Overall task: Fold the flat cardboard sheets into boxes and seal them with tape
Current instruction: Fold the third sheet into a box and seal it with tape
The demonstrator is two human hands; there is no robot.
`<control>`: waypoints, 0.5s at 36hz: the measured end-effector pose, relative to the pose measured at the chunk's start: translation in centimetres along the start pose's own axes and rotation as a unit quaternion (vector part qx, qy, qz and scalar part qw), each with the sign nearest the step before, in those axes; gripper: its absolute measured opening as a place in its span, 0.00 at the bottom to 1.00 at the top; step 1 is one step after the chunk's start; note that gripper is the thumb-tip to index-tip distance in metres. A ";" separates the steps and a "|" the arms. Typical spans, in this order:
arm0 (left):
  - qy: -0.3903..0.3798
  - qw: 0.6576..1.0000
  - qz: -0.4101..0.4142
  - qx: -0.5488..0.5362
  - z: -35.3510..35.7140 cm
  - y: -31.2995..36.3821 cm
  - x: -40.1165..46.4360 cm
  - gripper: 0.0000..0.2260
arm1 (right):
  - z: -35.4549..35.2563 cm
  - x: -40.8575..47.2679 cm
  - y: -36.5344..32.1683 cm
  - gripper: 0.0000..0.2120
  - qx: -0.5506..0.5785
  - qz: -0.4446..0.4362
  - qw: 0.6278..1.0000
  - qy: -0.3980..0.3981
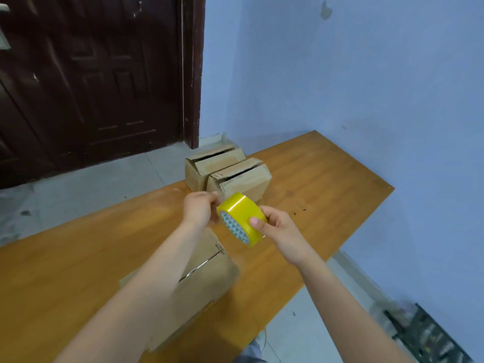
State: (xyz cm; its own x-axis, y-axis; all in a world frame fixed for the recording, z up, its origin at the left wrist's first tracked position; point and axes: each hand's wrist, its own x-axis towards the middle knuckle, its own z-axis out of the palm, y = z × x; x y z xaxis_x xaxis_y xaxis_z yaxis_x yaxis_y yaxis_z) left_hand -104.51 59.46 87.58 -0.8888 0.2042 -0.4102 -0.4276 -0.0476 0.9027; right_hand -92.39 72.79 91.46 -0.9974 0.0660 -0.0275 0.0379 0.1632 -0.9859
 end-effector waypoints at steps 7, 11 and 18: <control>0.042 0.995 0.059 0.066 -1.5 1.5 1.9 0.10 | -0.6 -1.4 1.2 0.26 -0.295 0.204 0.933 0.014; 0.059 0.990 0.072 0.104 -2.2 -1.2 2.9 0.13 | -0.8 -3.0 2.4 0.24 -0.290 0.189 0.938 0.018; 0.078 0.982 0.031 0.168 -5.6 -7.0 5.1 0.14 | -0.4 -4.6 4.5 0.25 -0.353 0.191 0.915 -0.027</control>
State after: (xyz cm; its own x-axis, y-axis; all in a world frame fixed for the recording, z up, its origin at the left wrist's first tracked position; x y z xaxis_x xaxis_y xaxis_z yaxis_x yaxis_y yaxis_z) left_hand -107.00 55.35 78.46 -0.9368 0.0571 -0.3452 -0.3174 0.2766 0.9071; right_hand -87.61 73.62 87.26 -0.9039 0.2064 -0.3745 0.3958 0.7356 -0.5497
